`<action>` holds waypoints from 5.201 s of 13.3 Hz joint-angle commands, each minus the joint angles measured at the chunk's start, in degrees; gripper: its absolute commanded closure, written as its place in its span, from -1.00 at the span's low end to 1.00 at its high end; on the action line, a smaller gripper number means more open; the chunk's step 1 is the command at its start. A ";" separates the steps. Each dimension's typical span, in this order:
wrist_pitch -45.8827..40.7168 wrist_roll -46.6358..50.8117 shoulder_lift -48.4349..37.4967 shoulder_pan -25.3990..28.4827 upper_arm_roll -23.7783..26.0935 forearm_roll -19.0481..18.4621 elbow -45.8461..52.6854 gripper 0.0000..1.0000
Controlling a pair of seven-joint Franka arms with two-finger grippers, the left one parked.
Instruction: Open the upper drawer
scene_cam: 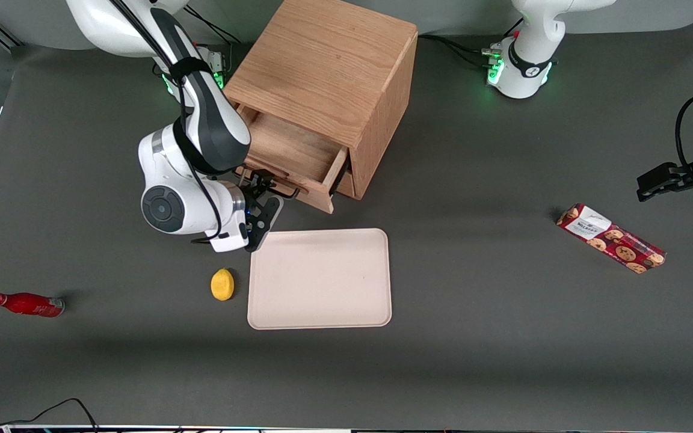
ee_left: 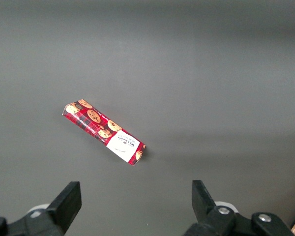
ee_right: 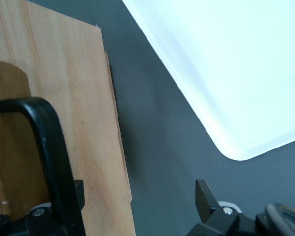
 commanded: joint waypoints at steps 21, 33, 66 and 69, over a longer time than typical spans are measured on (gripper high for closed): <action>-1.10 -10.29 8.45 -8.27 0.45 2.00 11.22 -1.00; -2.77 -10.90 12.76 -11.70 2.56 3.58 19.39 -1.00; -15.87 28.44 -5.24 -16.97 7.14 -11.95 23.18 -1.00; -15.70 35.03 -8.40 -17.15 6.34 -17.30 20.20 -1.00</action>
